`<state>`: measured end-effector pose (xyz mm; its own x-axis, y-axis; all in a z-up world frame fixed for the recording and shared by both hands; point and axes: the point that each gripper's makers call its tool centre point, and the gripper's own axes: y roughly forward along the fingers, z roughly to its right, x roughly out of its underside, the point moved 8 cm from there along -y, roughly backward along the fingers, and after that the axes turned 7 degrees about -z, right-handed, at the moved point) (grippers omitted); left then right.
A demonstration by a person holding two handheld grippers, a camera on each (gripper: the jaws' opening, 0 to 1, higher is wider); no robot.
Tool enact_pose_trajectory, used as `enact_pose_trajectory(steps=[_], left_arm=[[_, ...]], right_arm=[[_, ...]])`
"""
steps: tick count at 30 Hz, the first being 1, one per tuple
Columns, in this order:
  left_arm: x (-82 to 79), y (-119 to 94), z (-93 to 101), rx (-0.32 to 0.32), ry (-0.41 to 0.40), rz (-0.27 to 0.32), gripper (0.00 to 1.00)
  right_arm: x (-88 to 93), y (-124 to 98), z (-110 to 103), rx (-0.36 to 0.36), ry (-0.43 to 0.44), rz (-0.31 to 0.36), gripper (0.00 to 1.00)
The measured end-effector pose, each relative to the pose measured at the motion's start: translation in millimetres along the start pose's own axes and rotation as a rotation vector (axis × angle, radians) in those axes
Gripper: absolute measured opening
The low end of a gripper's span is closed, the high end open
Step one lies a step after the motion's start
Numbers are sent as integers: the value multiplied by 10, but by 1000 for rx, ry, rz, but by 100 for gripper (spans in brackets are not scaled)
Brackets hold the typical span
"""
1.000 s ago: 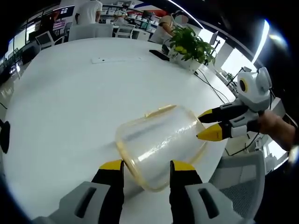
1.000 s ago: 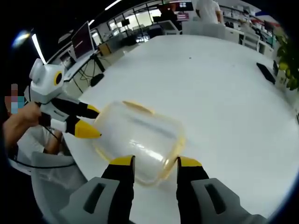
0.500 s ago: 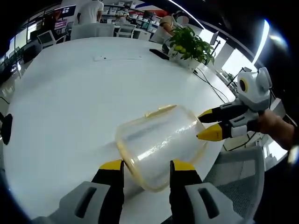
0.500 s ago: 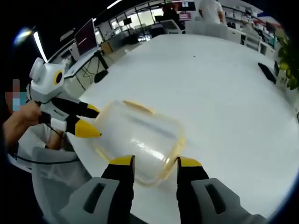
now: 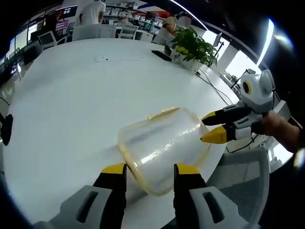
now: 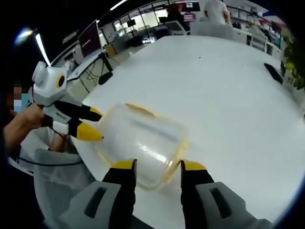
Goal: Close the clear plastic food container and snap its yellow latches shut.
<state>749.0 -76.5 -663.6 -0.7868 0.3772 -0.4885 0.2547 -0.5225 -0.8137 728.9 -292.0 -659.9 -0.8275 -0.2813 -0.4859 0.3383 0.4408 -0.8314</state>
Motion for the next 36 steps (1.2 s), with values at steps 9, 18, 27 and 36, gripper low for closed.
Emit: enact_pose_trajectory(steps=[9, 18, 27, 36], left_arm=[[-6, -9, -9, 2, 35, 3, 32], [-82, -101, -15, -3, 110, 5, 31], [-188, -157, 13, 1, 214, 11, 27], [-254, -145, 128, 52, 353, -1, 23]], right_arm=[[-8, -2, 20, -23, -23, -9, 34], [-105, -100, 18, -38, -62, 10, 35], [-233, -147, -58, -103, -150, 35, 26], [-300, -100, -104, -155, -239, 37, 25]])
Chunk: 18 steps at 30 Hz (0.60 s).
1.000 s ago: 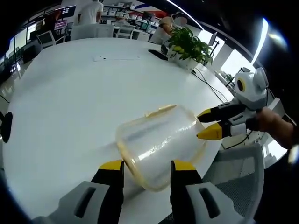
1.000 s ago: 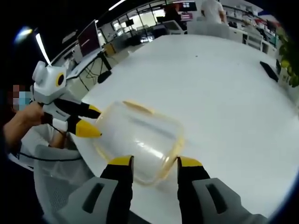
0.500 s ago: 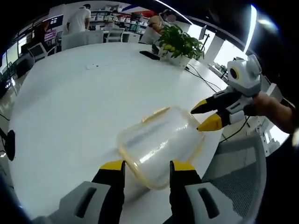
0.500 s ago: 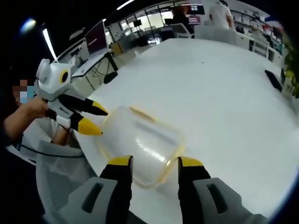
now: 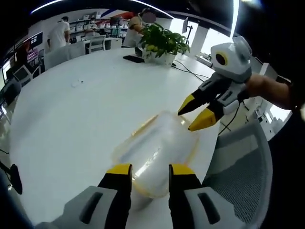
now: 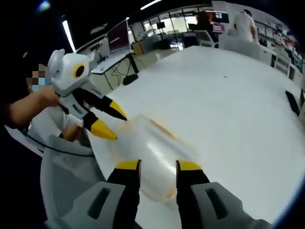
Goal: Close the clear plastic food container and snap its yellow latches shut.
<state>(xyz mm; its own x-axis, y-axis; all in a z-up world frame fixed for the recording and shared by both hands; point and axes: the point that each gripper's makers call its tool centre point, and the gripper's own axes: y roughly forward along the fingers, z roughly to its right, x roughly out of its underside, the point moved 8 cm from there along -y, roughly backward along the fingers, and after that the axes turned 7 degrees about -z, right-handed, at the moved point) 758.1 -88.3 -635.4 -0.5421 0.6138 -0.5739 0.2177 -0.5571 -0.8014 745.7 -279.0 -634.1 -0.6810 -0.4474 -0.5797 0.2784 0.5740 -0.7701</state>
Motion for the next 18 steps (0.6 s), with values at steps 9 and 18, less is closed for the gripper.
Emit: enact_pose_trajectory(steps=[9, 18], left_arm=[[-87, 71, 97, 56, 147, -15, 23], [-144, 149, 124, 80, 243, -52, 18]], right_arm=[[-102, 76, 12, -62, -83, 3, 24], [-189, 145, 49, -103, -161, -3, 21]])
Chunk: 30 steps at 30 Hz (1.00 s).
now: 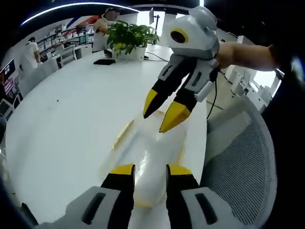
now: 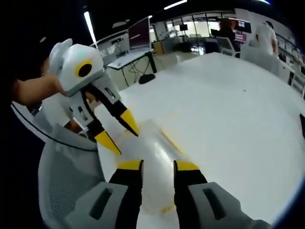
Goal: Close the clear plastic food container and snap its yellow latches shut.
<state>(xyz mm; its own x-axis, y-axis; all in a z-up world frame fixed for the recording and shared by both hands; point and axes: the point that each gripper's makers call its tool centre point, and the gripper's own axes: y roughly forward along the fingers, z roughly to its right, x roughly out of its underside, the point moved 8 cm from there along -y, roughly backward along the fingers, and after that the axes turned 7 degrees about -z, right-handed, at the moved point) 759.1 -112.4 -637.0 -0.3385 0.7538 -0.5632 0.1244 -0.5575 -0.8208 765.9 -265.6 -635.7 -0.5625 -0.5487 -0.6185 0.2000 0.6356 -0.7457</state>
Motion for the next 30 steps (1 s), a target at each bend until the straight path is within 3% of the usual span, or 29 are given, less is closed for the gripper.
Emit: enact_pose_trajectory(steps=[9, 18, 30], left_arm=[[-70, 67, 24, 31, 60, -8, 16], [-83, 132, 49, 46, 92, -20, 15], [-84, 154, 141, 64, 134, -29, 17]], right_arm=[[-75, 113, 27, -27, -80, -27, 21], [-128, 207, 51, -25, -100, -39, 21], [-200, 260, 154, -26, -167, -68, 29]])
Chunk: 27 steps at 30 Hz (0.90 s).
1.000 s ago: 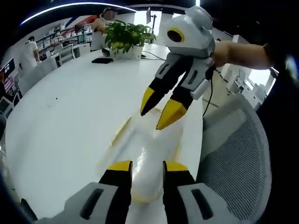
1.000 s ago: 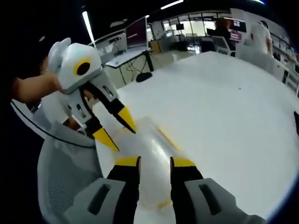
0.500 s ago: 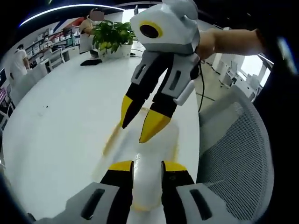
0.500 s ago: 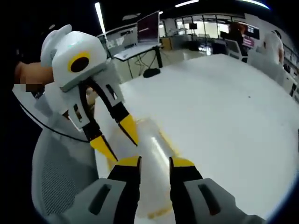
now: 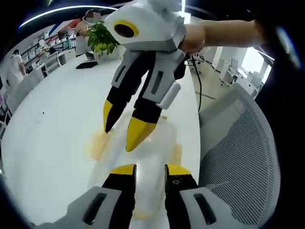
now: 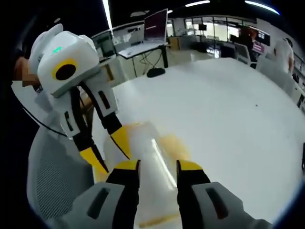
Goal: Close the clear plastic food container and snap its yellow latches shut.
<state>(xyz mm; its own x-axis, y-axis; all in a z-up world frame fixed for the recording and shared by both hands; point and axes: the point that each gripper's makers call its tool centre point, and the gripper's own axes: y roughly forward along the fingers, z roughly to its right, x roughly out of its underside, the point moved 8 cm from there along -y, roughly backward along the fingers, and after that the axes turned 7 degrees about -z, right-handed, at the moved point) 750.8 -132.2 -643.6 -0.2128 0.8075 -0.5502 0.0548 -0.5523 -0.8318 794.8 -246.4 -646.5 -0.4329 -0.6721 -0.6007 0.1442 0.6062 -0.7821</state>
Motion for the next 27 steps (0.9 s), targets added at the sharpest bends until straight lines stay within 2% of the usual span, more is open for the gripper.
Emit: enact_pose_trajectory(steps=[4, 8, 11, 18, 27], left_arm=[[3, 6, 74, 3, 36, -13, 20], [19, 28, 142, -2, 79, -29, 22], [23, 33, 174, -12, 99, -21, 25], [43, 41, 200, -49, 175, -23, 25], [37, 77, 229, -84, 230, 2, 27]], right_arm=[[-12, 30, 32, -16, -28, -33, 34], [-39, 51, 71, -43, -52, -52, 34], [-54, 73, 81, -85, -80, -76, 35], [-125, 126, 166, -109, -102, -110, 35], [-171, 185, 141, -166, -128, -142, 36]])
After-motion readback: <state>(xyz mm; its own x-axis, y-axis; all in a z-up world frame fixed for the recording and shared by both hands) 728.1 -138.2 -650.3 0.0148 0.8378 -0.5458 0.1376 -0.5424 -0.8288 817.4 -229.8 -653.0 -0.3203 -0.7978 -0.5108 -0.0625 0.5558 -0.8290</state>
